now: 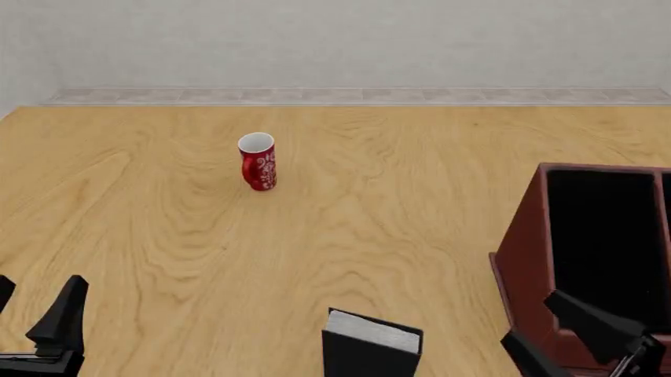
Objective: Pick up the book and place it in the left compartment of the caddy.
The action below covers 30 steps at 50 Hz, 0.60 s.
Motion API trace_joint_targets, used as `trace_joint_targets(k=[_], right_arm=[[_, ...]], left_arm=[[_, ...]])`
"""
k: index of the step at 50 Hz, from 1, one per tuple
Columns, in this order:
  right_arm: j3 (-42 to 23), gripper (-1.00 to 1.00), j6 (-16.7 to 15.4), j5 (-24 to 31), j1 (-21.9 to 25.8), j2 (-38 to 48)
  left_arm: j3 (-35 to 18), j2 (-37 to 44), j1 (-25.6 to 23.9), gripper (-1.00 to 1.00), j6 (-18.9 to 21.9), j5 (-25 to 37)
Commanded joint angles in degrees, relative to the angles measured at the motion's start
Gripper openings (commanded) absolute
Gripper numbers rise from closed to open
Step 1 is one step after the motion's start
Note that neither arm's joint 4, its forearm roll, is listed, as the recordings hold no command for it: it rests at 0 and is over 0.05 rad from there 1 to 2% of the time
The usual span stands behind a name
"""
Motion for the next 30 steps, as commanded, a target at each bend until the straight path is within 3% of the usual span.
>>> trace_joint_targets(k=[1, 15, 30], right_arm=[[-0.7, 1.00, -0.6, -2.8, 5.4, 4.7], [-4.7, 1.00, -2.2, -6.8, 10.1, 15.7], [-10.6, 1.00, -4.1, -3.0, 16.1, 22.5]], left_arm=[[0.0, 0.0, 0.0, 1.00, 0.0, 0.0], [0.0, 0.0, 0.0, 1.00, 0.0, 0.0], [0.0, 0.0, 0.0, 1.00, 0.0, 0.0]])
